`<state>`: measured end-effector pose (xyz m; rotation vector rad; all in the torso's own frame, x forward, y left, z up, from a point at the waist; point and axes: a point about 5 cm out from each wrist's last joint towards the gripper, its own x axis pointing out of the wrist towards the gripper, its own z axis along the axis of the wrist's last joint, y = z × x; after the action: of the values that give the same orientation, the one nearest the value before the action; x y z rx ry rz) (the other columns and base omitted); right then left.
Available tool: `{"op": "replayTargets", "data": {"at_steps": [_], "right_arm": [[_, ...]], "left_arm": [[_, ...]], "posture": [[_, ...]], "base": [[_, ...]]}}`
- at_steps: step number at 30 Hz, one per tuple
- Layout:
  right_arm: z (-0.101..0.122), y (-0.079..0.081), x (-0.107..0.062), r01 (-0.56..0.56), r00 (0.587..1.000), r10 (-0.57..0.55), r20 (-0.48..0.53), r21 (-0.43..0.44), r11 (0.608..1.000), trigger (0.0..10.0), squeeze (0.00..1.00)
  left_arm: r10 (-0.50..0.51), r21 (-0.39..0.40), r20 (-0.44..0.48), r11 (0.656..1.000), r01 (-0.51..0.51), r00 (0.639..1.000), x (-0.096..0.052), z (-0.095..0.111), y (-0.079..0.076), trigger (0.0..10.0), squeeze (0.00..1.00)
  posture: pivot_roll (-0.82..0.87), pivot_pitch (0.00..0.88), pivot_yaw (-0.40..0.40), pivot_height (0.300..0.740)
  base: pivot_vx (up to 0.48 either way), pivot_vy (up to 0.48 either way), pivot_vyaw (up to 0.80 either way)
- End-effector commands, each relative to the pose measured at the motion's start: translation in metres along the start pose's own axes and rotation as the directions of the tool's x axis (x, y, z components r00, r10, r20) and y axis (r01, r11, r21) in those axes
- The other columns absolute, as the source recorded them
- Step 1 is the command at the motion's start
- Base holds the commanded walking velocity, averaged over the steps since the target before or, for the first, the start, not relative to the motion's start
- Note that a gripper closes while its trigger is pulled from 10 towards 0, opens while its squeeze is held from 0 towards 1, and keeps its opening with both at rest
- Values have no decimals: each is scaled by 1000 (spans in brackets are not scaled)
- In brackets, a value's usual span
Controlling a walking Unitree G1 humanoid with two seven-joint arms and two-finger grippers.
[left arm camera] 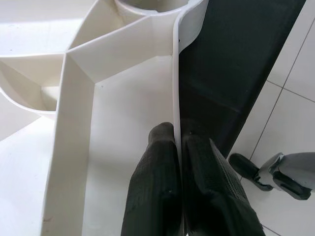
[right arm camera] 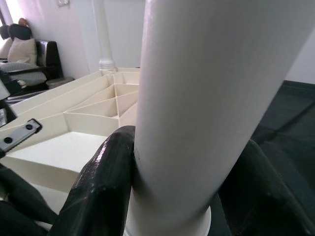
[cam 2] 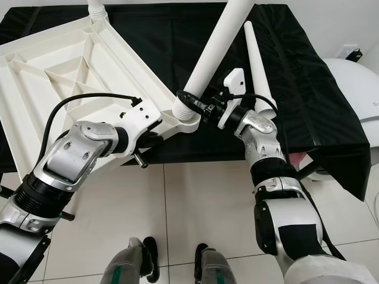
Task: Building children table
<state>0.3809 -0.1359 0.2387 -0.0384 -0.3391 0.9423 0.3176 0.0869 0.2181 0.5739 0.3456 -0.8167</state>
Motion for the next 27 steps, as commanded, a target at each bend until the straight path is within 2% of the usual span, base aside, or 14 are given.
{"op": "replayTargets", "data": {"at_steps": [1, 12, 13, 14, 15, 16, 24, 25, 27], "right_arm": [[2, -2, 1, -1, 1000, 1, -8, 3, 1000, 10000, 0], [6, -2, 2, -19, 1000, 18, -10, -11, 1000, 10000, 0], [6, -2, 2, -20, 1000, 20, -11, -9, 1000, 10000, 0], [6, -2, 2, -22, 1000, 22, -13, -6, 1000, 10000, 0], [6, -2, 2, -22, 1000, 22, -13, -6, 1000, 10000, 0], [5, -2, 2, -23, 1000, 23, -14, -6, 1000, 10000, 0], [6, -2, 1, -20, 1000, 20, -16, -12, 1000, 10000, 0], [6, -2, 0, -25, 1000, 25, -17, -14, 1000, 10000, 0], [6, -3, 0, -29, 999, 28, -19, -16, 999, 10000, 0]], "left_arm": [[108, 43, 55, 993, -111, 993, -9, 12, 9, 10000, 0], [114, 59, 75, 991, -118, 991, -10, 13, 9, 10000, 0], [111, 60, 78, 991, -116, 991, -11, 13, 9, 10000, 541], [109, 54, 81, 992, -114, 991, -11, 13, 8, 10000, 839], [109, 54, 81, 992, -114, 991, -11, 13, 8, 10000, 839], [110, 42, 85, 993, -114, 990, -11, 14, 9, 10000, 1000], [121, 62, 80, 990, -127, 989, -12, 15, 11, 10000, 992], [121, 71, 84, 989, -127, 989, -12, 16, 12, 10000, 0], [125, 78, 91, 988, -132, 988, -13, 17, 13, 10000, 0]], "posture": [[-19, 182, -13, 740], [-20, 186, -18, 740], [-20, 187, -18, 740], [-21, 188, -17, 740], [-21, 188, -17, 740], [-21, 190, -16, 740], [-20, 192, -15, 740], [-22, 191, -15, 740], [-22, 191, -15, 740]], "base": [[0, 0, 0], [0, 0, 0], [0, 0, 0], [0, 0, 0], [0, 0, 0], [0, 0, 0], [0, 0, 0], [0, 0, 0], [0, 0, 0]]}}
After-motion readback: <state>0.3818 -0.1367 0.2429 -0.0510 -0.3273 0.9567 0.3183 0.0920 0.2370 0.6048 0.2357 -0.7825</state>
